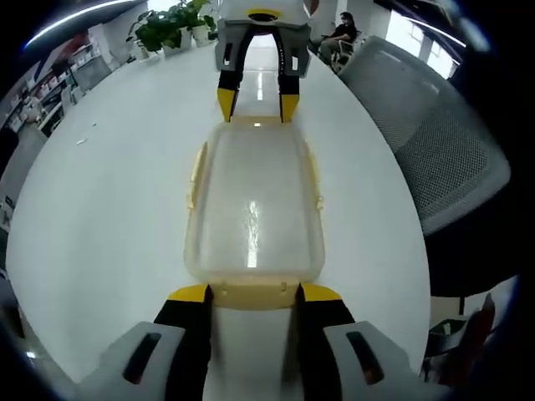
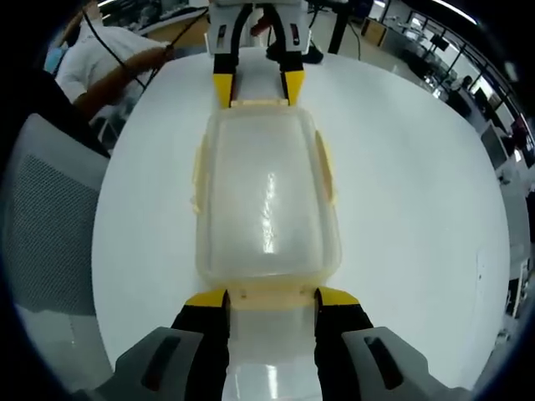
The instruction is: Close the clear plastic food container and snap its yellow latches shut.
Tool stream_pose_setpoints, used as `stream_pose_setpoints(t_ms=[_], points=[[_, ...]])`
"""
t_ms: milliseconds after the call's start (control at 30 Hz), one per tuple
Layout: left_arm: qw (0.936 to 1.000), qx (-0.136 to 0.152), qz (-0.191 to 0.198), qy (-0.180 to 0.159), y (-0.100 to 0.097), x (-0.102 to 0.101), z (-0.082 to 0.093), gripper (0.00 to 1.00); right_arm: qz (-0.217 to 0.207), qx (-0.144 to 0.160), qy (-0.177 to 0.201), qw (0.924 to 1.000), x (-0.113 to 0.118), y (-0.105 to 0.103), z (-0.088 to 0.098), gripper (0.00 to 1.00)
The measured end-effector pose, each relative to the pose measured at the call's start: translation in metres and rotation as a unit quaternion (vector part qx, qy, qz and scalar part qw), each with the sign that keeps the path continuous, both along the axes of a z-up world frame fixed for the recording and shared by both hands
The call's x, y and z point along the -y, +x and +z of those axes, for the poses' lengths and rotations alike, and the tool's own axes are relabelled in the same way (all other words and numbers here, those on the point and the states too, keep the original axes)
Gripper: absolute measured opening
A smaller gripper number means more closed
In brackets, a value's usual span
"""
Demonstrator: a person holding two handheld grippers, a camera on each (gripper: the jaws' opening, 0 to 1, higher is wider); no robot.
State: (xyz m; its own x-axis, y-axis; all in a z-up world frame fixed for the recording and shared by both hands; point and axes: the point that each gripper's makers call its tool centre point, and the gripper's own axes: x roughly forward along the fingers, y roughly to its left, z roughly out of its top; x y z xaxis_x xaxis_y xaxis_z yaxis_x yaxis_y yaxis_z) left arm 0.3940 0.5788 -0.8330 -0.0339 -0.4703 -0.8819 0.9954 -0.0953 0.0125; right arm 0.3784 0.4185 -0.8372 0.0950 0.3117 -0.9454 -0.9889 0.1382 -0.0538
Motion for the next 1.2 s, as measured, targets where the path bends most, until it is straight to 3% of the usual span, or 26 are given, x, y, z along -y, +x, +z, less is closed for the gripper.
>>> stream_pose_setpoints(t_ms=[800,1200], points=[[0.9999,0.004,0.007,-0.012,0.007,-0.004,0.04,0.38,0.003,0.019,0.013,0.9997,-0.005,0.008,0.041,0.38],[0.9996,0.023,-0.004,-0.017,0.019,-0.002,0.061,0.38,-0.003,0.031,0.018,0.9994,-0.003,0.017,0.067,0.38]])
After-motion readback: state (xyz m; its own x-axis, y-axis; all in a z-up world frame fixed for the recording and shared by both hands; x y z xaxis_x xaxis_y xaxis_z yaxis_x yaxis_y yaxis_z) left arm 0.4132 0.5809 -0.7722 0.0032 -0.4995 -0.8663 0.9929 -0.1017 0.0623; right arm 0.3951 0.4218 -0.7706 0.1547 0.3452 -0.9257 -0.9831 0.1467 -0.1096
